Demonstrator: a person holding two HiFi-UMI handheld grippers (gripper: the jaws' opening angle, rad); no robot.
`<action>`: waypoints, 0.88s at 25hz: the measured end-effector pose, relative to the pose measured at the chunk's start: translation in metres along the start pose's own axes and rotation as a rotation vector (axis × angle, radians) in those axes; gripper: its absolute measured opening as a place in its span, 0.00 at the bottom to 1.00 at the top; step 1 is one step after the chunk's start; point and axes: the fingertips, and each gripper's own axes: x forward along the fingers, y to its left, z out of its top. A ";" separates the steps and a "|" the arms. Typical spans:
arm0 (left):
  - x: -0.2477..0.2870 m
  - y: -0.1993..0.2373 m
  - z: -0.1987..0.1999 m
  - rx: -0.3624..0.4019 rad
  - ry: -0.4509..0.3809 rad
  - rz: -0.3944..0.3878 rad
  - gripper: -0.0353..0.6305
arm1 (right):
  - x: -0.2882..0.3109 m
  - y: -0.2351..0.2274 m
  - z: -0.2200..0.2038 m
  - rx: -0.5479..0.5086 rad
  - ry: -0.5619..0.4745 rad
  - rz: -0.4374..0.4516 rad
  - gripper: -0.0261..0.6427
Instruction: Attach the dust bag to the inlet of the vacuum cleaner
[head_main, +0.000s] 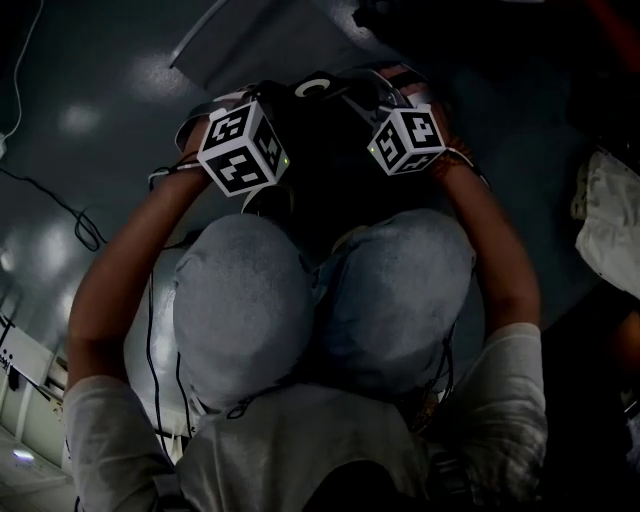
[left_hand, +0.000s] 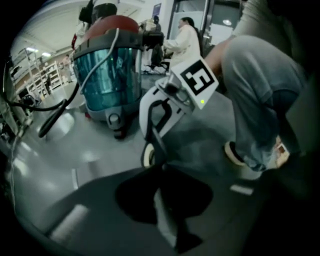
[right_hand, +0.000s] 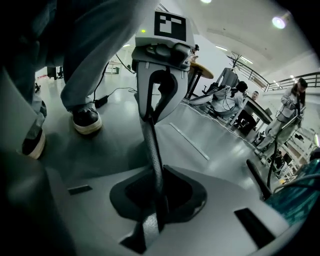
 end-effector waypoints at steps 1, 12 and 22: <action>-0.008 0.001 0.007 0.013 0.001 -0.012 0.12 | -0.009 -0.002 0.003 0.011 -0.004 0.001 0.10; -0.073 0.002 0.107 0.190 0.000 -0.097 0.12 | -0.124 -0.036 0.016 0.118 0.026 -0.081 0.09; -0.105 -0.032 0.220 0.298 -0.111 -0.234 0.12 | -0.250 -0.036 0.002 0.268 0.137 -0.178 0.09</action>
